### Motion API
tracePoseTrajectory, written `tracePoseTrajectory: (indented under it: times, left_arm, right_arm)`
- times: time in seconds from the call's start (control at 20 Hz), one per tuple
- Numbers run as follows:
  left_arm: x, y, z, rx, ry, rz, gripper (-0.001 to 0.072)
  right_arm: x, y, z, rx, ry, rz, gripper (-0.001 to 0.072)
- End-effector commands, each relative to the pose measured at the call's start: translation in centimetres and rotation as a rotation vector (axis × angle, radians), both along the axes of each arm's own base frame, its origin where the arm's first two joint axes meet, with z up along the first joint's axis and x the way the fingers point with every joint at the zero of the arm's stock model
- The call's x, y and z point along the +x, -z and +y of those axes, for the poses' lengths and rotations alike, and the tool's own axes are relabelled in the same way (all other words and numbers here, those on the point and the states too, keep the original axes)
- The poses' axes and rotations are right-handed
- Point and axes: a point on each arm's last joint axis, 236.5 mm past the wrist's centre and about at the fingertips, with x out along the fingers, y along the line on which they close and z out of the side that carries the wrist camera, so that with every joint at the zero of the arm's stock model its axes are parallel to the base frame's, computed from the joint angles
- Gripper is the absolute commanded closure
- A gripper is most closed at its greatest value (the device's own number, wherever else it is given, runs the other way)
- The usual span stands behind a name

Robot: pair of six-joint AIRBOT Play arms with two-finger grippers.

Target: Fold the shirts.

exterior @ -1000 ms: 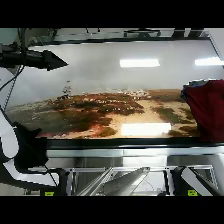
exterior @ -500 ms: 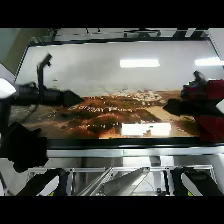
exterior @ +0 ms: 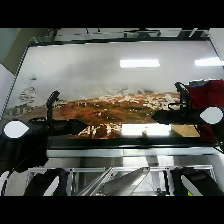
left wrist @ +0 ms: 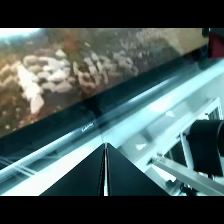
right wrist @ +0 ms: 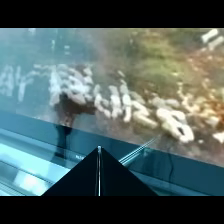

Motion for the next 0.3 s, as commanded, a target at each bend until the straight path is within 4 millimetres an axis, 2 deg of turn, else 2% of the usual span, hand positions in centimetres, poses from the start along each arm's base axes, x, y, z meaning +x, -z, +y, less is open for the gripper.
tracePoseTrajectory:
  times: [0.0,0.25]
  left_arm:
    - [0.50,-0.43,0.25,-0.006,-0.038,-0.051,0.0703]
    - [0.75,-0.67,0.32,-0.008,-0.048,-0.066,0.0703]
  right_arm:
    - [-0.11,0.07,0.18,0.003,-0.003,0.003,0.0694]
    - [-0.11,0.07,0.17,0.003,-0.004,0.002,0.0694]
